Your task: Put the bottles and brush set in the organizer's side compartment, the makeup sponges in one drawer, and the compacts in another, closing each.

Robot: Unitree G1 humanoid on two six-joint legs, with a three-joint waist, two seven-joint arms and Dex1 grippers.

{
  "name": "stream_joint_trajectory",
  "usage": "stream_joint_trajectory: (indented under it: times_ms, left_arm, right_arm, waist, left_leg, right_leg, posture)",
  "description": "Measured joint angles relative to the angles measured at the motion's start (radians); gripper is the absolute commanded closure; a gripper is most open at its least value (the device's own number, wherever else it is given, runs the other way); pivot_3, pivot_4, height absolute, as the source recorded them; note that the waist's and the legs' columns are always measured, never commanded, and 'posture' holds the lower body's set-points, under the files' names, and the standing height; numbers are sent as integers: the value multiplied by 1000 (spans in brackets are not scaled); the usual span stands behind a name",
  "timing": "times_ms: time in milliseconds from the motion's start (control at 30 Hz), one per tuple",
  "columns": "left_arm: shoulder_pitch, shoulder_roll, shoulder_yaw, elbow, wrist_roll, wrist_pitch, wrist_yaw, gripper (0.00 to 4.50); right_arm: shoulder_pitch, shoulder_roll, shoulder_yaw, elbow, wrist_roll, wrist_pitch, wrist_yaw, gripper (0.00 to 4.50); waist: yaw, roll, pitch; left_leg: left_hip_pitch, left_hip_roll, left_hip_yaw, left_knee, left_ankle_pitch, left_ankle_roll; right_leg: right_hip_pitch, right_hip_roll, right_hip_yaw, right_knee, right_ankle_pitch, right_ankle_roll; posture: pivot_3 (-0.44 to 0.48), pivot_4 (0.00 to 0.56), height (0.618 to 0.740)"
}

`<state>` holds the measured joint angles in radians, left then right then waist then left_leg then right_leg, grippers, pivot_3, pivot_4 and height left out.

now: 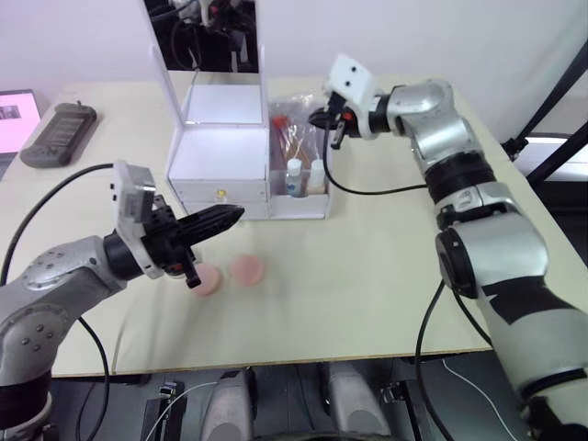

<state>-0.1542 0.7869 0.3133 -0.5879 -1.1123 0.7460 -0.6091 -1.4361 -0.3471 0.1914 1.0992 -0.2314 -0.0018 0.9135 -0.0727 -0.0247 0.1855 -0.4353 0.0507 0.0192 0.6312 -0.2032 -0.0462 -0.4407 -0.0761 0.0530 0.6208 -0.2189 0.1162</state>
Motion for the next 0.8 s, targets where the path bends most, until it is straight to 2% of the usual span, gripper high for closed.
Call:
stream_joint_trajectory:
  times_ms: [167, 333, 567, 800]
  left_arm:
    - [29, 5, 28, 11, 33, -17, -20, 4500]
    - [43, -3, 33, 12, 43, -20, -19, 4500]
    - [44, -7, 35, -8, 44, -20, -12, 4500]
    - [65, -7, 54, -13, 43, -20, 0, 4500]
  right_arm:
    - [-59, 57, 47, 136, -40, 7, 4, 4436]
    - [-59, 118, 87, 237, -99, 26, -70, 4436]
    - [-61, 134, 80, 242, -117, 45, -117, 4436]
    - [-83, 128, 37, 246, -87, 53, -24, 4436]
  waist:
    - [0, 0, 0]
    - [3, 0, 0]
    - [2, 0, 0]
    - [0, 0, 0]
  left_leg:
    - [0, 0, 0, 0, 0, 0]
    - [0, 0, 0, 0, 0, 0]
    - [3, 0, 0, 1, 0, 0]
    - [3, 0, 0, 0, 0, 0]
  right_leg:
    - [0, 0, 0, 0, 0, 0]
    - [1, 0, 0, 0, 0, 0]
    - [3, 0, 0, 0, 0, 0]
    - [3, 0, 0, 0, 0, 0]
  posture:
    - [0, 150, 738]
    - [0, 150, 738]
    - [0, 150, 738]
    - [0, 150, 738]
